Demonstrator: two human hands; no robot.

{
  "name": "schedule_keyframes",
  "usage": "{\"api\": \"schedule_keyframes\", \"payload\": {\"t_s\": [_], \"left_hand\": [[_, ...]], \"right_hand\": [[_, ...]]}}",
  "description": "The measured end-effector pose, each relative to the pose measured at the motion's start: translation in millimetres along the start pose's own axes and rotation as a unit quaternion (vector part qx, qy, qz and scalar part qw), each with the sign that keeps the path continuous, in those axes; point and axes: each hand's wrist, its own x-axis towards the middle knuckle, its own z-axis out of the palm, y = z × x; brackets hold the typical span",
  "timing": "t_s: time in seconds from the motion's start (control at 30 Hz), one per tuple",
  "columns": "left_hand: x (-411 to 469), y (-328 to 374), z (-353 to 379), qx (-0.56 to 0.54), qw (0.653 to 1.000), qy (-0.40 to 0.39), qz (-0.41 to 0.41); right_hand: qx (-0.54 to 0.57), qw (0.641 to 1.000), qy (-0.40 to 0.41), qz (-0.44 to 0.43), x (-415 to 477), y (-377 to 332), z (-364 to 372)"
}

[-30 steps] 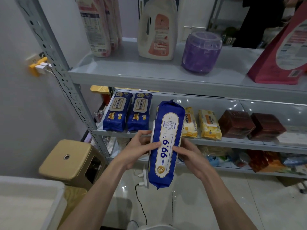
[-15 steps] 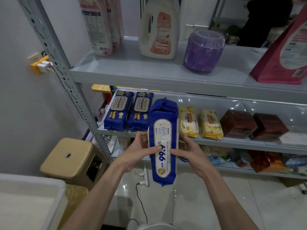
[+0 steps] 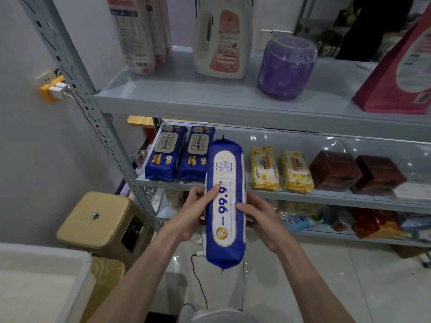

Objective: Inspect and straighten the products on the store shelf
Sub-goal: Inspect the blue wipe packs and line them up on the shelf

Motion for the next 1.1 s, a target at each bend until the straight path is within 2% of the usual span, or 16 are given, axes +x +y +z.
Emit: {"api": "schedule_keyframes", "payload": {"t_s": [0.2,0.3,0.53,0.83,1.1], "left_hand": [[2,1,-4,0.03,0.999,-0.034,0.003],[5,4,-1,0.028,0.999,-0.028,0.011],[3,18,12,0.01,1.0,-0.002,0.021],[4,23,17,0.013,1.0,-0.011,0.012],[5,23,9,0.008,0.999,-0.011,-0.043]], "right_hand": [[0.093,0.993,0.069,0.021,6,7,3],[0.088,0.992,0.09,-0.004,8,2,3],[0.116,0.991,0.065,-0.01,10,-7,-3],[0.114,0.991,0.067,0.006,11,-3,-3],[0.066,0.996,0.055,0.005,6,-9,2]]}}
